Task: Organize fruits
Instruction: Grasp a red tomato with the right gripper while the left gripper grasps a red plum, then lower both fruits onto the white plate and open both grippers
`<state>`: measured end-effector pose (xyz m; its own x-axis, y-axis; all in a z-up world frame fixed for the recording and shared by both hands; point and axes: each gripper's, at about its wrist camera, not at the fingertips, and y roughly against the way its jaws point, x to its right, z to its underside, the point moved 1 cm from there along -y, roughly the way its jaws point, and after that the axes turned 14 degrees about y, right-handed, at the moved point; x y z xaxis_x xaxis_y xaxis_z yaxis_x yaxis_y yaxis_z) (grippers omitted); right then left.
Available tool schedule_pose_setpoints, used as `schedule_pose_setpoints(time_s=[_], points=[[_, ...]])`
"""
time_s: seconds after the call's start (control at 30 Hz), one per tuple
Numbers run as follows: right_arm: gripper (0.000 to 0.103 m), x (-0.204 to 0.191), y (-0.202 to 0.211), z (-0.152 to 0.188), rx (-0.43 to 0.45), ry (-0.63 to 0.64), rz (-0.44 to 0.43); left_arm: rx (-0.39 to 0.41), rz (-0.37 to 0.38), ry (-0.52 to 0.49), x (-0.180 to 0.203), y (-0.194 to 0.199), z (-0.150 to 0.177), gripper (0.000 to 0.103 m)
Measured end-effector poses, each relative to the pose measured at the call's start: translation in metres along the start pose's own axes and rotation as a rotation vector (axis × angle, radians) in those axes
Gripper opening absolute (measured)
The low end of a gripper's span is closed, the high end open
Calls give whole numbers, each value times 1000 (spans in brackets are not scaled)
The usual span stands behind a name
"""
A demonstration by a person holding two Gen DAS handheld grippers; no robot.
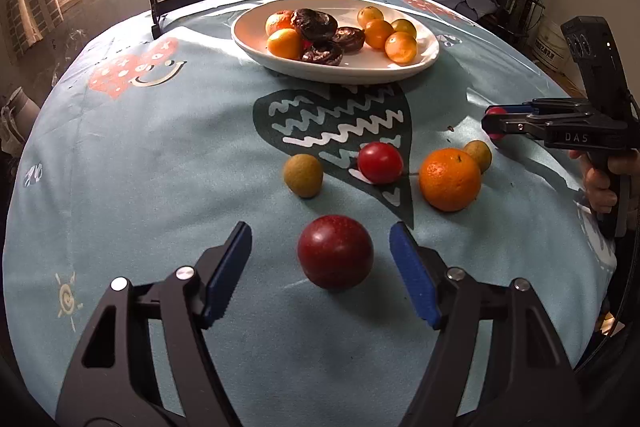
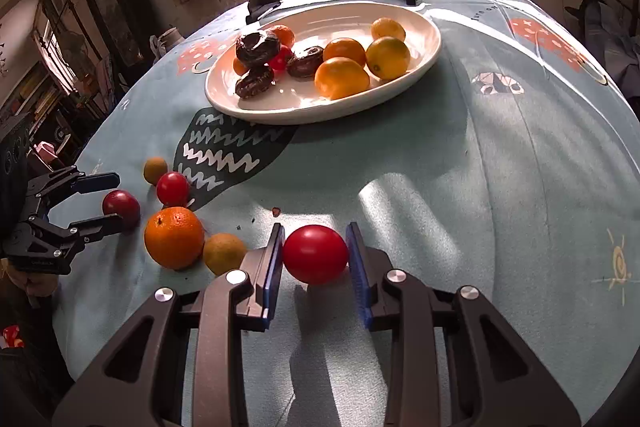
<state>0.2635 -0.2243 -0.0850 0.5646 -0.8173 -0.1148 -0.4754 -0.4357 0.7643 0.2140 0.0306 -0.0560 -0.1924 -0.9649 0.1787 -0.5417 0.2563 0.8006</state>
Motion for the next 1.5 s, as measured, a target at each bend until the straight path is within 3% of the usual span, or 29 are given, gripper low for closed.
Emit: schedule_pose_setpoints(time_s=[0.2, 0.43, 0.67, 0.87, 1.07, 1.2, 1.33, 1.47, 1.5], points=[[32, 0, 0, 0, -1, 0, 1, -21, -5, -8, 1, -4, 2, 64], [32, 0, -1, 0, -2, 0, 0, -67, 2, -11, 1, -13, 5, 43], [32, 3, -2, 0, -4, -13, -40, -83, 71, 56, -8, -13, 0, 39], [32, 3, 3, -3, 49, -20, -102, -61, 115, 143, -20, -9, -12, 39], [32, 5, 12, -34, 193, -53, -142, 7, 141, 197, 8, -13, -63, 39], [32, 19, 9, -75, 300, -81, -7, 91, 35, 177, 39, -27, -111, 39], [32, 36, -9, -103, 331, -103, 54, 115, -7, 171, 59, -47, -147, 39], [32, 49, -26, -106, 309, -93, 89, 92, -25, 141, 74, -69, -156, 40], [39, 51, -28, -105, 301, -90, 92, 85, -33, 135, 76, -72, -156, 42]])
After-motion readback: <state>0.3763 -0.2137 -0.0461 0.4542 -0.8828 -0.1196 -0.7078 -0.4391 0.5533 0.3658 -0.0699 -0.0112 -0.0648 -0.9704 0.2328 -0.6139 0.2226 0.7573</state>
